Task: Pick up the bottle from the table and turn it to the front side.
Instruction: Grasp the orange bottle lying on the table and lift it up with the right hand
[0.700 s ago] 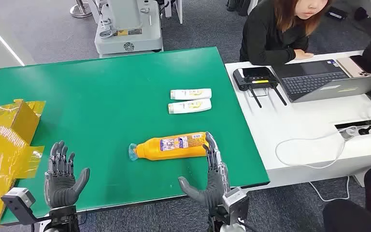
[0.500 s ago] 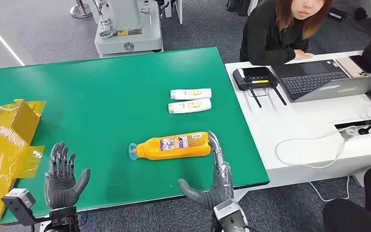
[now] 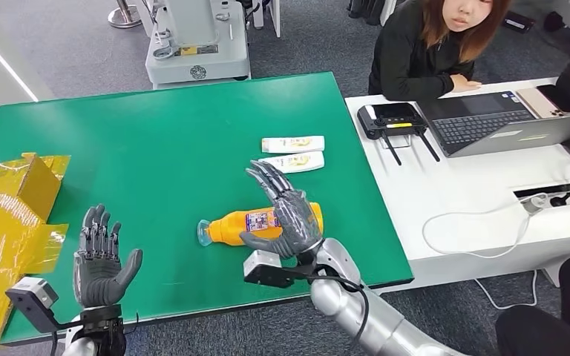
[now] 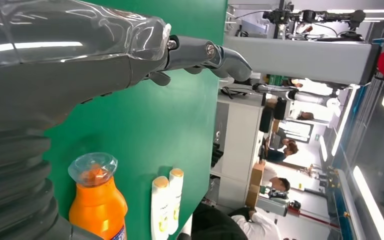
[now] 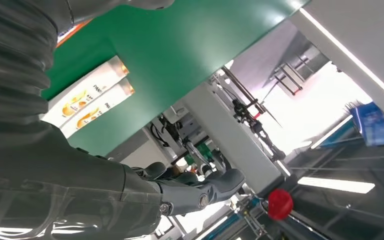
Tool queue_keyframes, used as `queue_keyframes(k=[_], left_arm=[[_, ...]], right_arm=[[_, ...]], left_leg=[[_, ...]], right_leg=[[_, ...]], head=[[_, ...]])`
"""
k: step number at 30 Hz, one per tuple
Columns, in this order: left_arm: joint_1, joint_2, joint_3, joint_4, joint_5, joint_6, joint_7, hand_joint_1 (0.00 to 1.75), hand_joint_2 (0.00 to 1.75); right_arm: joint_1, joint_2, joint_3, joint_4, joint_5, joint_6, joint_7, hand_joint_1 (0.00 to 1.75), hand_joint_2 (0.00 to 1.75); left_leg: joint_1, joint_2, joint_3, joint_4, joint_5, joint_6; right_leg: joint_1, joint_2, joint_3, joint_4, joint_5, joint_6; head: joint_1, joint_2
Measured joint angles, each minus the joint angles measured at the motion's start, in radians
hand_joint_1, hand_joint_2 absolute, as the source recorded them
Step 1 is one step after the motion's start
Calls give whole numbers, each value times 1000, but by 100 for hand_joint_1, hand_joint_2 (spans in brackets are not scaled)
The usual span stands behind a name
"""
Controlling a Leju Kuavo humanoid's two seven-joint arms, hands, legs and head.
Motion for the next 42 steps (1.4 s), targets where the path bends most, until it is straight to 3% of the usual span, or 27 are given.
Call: queue_keyframes(k=[11, 20, 28, 35, 42], left_arm=[[-1, -1, 1, 24, -27, -45, 1, 0, 175], [-5, -7, 2, 28, -42, -70, 23, 0, 175], [-5, -8, 4, 28, -40, -101, 55, 0, 175], [7, -16, 35, 19, -29, -124, 81, 0, 175], [28, -16, 51, 7, -10, -136, 86, 0, 175]], right_arm=[[-151, 36, 54, 175, 40, 169, 116, 0, 175], [-167, 36, 66, 183, 22, 244, 149, 0, 175], [-166, -7, 81, 140, 46, 331, 243, 0, 175], [-131, -52, 89, 64, 118, 345, 344, 0, 175], [-96, -84, 91, 19, 138, 387, 368, 0, 175]], left_leg=[[0, -1, -1, 0, 0, 0], [0, -1, -1, 0, 0, 0], [0, -1, -1, 0, 0, 0], [0, -1, -1, 0, 0, 0], [0, -1, -1, 0, -1, 0]], right_leg=[[0, -1, 0, 0, -1, 0], [0, -1, 0, 0, -1, 0], [0, -1, 0, 0, -1, 0], [0, -1, 0, 0, -1, 0], [0, 0, 0, 0, -1, 0]], head=[[0, 0], [0, 0], [0, 0], [0, 0], [0, 0]])
